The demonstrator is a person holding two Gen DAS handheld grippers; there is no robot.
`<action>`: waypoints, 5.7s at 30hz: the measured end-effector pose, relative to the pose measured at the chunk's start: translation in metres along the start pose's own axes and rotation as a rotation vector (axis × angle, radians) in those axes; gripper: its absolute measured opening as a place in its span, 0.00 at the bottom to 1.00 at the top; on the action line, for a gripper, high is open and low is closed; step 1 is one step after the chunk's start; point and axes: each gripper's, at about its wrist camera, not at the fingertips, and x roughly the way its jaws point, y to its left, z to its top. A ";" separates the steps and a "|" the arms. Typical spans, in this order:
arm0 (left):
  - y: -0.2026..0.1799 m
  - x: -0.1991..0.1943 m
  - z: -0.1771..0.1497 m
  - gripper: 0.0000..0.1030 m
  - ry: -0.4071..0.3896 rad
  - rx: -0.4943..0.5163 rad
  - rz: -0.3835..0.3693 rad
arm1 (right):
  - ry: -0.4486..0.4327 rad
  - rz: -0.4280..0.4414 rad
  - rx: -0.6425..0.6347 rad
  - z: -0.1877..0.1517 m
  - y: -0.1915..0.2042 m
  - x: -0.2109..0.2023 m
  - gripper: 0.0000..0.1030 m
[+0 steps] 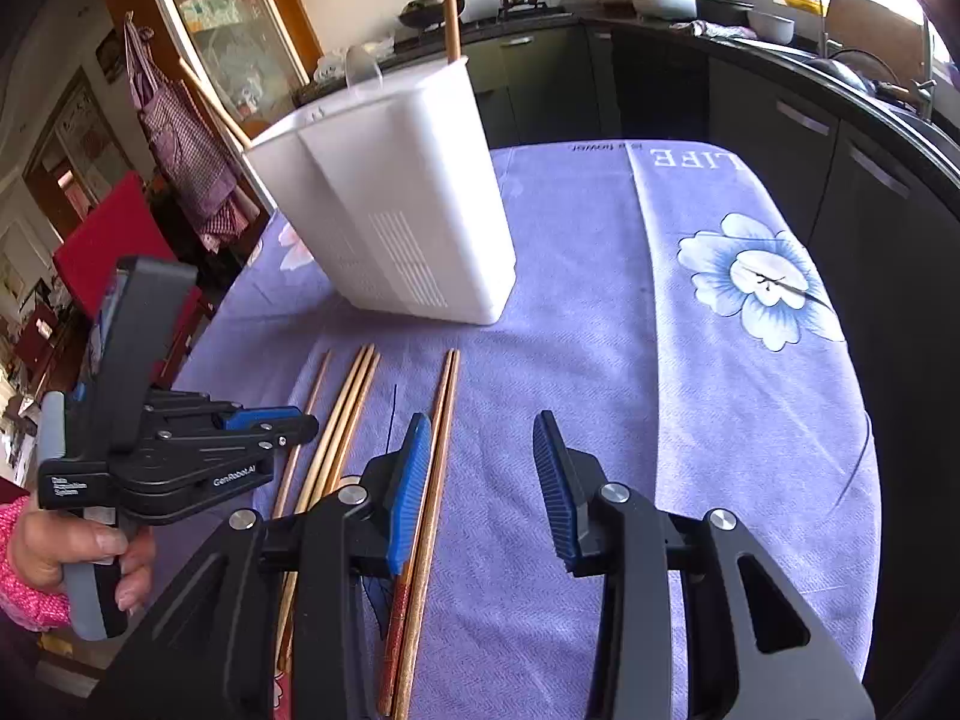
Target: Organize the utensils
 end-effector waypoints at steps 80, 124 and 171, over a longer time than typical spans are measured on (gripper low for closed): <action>0.030 -0.002 0.002 0.12 0.052 0.018 -0.002 | 0.150 -0.175 -0.175 0.013 0.043 0.075 0.21; 0.048 -0.127 -0.017 0.05 -0.219 0.072 -0.063 | -0.239 -0.052 -0.057 0.008 0.015 -0.112 0.06; 0.020 -0.319 0.092 0.05 -0.632 0.116 -0.091 | -0.525 0.009 -0.153 0.168 0.086 -0.221 0.06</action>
